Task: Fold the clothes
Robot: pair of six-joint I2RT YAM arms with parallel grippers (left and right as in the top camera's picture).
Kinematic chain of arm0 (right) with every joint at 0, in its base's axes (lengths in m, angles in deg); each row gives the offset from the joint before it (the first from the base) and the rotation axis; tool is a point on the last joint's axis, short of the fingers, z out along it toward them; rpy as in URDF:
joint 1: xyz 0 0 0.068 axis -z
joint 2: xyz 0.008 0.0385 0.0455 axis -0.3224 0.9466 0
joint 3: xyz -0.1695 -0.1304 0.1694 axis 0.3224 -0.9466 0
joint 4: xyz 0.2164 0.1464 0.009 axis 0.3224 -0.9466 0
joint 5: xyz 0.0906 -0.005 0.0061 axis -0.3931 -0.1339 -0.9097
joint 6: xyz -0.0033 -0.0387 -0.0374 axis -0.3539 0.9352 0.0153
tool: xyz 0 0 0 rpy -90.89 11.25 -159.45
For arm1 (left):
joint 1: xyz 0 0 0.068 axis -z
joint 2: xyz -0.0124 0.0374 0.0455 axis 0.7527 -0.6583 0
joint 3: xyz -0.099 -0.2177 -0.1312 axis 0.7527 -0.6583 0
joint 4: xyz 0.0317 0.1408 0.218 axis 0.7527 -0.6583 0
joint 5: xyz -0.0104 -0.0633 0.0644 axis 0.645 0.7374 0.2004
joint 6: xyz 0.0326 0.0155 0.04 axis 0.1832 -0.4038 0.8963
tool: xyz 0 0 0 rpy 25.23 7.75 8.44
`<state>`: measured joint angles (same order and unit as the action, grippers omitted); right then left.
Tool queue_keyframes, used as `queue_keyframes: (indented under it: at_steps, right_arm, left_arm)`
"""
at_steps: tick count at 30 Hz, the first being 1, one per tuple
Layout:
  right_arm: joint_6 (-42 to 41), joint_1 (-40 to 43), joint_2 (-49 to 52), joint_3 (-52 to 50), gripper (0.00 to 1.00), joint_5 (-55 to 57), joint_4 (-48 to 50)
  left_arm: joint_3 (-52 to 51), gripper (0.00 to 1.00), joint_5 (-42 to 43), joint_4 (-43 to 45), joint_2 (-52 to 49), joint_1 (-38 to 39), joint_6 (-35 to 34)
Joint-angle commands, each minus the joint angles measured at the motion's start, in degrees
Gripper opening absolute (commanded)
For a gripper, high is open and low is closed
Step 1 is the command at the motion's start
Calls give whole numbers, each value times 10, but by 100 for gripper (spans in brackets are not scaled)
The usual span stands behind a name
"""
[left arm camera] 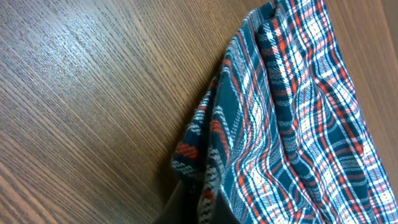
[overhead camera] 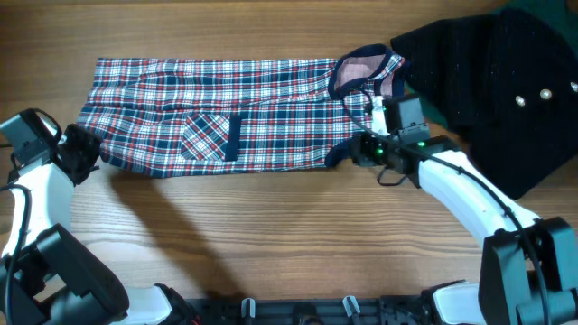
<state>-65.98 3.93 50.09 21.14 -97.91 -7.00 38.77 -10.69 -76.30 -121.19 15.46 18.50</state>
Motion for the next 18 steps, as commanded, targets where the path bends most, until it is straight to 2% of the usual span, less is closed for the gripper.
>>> queue_keyframes:
  at_steps: [1, 9, 18]
  right_arm:
    - [28, -22, 35, 8, 57, 4, 28]
    - [42, -66, 75, 8, 58, -26, 68]
    - [45, -70, 75, 8, 57, -78, 35]
  left_arm:
    - [-3, 4, -10, 0, 6, 2, 3]
    - [-3, 4, -10, -1, 6, 2, 3]
    - [-3, 4, -10, -5, 6, 2, 3]
